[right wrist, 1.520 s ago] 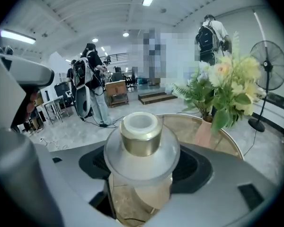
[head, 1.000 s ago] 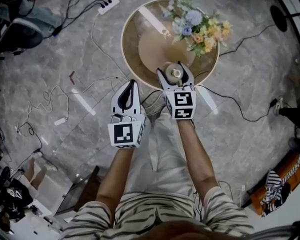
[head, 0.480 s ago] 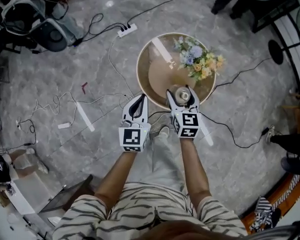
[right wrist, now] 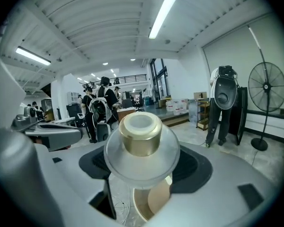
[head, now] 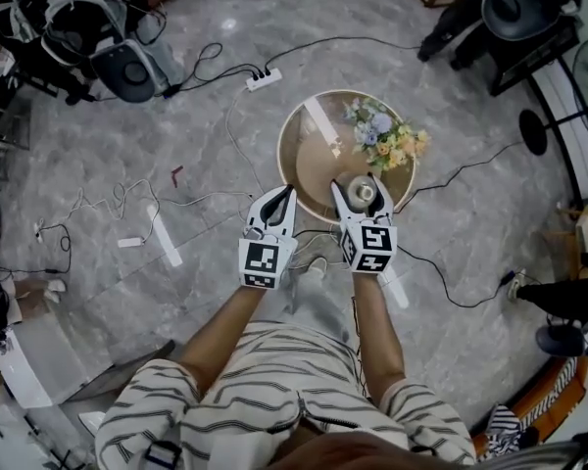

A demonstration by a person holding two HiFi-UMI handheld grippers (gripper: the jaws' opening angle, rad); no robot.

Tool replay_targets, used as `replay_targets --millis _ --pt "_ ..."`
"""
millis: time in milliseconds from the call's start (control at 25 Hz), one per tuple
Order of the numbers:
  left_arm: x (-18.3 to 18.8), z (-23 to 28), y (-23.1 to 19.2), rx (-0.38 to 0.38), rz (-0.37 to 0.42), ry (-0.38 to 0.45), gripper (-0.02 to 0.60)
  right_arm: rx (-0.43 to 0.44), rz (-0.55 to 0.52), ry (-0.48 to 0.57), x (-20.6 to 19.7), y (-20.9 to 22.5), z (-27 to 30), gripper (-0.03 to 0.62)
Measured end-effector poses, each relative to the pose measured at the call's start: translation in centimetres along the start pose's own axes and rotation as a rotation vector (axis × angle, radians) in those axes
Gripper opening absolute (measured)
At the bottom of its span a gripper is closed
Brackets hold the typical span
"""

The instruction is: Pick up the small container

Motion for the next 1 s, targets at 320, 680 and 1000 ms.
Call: replay_targets --millis 320,680,1000 --pt "3.6 -1.3 -0.4 -0.017 0.001 0.026 0.0 0.011 0.001 0.03 4.3 -1.2 -2.5 0.342" --pt "7.2 -3.1 0.5 -0.046 0.053 0.105 0.0 0.007 -0.018 0.093 7.8 -2.7 -5.5 0.342" --pt "8.6 -4.5 -0.9 -0.057 0.071 0.165 0.0 0.001 -0.04 0.148 9.5 -4.7 -6.5 0.342"
Point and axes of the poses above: the fingertips, and each gripper's own axes: z forward along the fingers, y to its right, x out of its top, the point moved 5 cm from there along -z, backward along the fingers, and after that the axes turned 9 degrees about -x, right-handed, at the moved point
